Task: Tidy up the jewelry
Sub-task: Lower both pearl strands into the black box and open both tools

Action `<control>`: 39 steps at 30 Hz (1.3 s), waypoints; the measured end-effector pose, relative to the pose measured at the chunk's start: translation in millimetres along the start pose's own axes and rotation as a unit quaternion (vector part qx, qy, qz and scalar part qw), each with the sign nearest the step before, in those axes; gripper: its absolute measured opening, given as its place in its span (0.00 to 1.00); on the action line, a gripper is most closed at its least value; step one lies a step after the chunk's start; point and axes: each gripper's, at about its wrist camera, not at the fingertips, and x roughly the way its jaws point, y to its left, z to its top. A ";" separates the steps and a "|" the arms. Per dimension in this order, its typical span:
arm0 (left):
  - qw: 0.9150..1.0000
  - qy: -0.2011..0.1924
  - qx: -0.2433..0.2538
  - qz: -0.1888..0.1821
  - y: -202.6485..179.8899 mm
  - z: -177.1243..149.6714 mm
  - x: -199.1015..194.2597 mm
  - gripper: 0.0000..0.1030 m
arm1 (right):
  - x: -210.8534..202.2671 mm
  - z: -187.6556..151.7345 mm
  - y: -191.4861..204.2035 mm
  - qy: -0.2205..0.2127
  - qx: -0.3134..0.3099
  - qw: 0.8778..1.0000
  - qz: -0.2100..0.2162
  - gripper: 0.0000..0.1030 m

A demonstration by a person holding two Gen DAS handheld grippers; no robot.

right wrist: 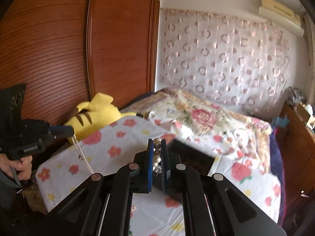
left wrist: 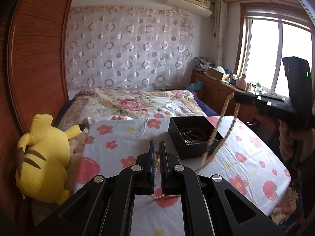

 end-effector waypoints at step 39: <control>0.998 -0.034 0.054 -0.021 -76.0 168.2 70.8 0.03 | 37.8 37.4 -62.6 0.026 0.001 0.998 -0.061 0.08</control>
